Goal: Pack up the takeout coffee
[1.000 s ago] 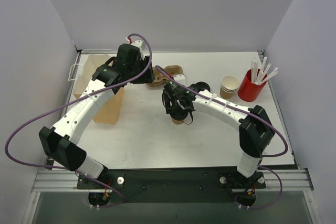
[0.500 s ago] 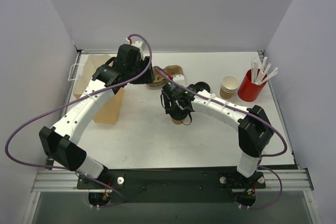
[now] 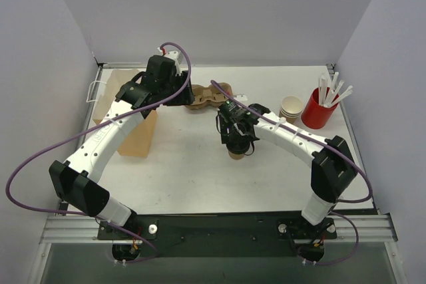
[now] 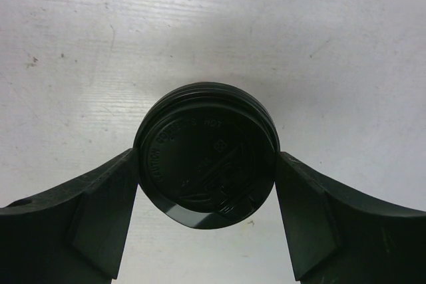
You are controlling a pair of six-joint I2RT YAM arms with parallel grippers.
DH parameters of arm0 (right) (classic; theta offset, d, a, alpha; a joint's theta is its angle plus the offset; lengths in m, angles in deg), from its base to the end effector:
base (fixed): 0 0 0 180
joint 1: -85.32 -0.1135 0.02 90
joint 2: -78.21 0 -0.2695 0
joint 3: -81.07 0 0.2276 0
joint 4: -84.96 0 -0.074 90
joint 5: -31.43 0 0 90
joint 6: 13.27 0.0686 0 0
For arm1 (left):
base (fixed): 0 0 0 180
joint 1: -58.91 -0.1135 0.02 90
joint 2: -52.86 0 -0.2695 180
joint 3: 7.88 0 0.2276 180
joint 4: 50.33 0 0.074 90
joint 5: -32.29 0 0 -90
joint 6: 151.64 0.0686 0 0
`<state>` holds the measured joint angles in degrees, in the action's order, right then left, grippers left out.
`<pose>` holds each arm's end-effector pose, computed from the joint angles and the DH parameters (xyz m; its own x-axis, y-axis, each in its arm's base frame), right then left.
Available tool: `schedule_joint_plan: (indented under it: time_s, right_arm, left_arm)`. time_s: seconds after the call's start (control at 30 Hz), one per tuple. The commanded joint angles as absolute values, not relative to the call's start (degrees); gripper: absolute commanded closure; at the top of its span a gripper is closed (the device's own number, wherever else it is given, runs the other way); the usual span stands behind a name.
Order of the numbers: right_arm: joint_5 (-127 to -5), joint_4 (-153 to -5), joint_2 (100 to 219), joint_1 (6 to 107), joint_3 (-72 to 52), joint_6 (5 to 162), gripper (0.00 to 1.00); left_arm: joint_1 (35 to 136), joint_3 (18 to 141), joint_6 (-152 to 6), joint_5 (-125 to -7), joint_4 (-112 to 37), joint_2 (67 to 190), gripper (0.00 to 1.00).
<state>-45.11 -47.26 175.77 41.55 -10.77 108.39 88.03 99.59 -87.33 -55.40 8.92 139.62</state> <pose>0.2751 0.2414 0.2449 -0.7947 -0.0544 -0.6045 -0.1829 0.9712 0.1529 0.2889 -0.1578 0.3742 -0.6894 -0.1118 -0.7157 0.1774 0.9319 -0.3164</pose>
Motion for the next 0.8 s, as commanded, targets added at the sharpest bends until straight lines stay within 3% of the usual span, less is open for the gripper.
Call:
schedule_joint_plan:
  time_s: [0.0,0.37,0.77]
  right_arm:
    - [-44.5,-43.1,169.8,43.48,-7.08,109.51,0.41]
    - [-44.24,-42.83,153.47,56.39,7.41,109.69,0.4]
    - [-48.45,-44.68,144.31,81.69,17.26,103.81,0.4]
  left_arm:
    - [87.65,101.36,-86.77,-56.91,7.58,137.14,0.39]
    - [87.65,101.62,-86.68,-59.37,6.97,137.49,0.39]
    - [87.65,101.89,-85.81,-61.4,7.14,137.67,0.39]
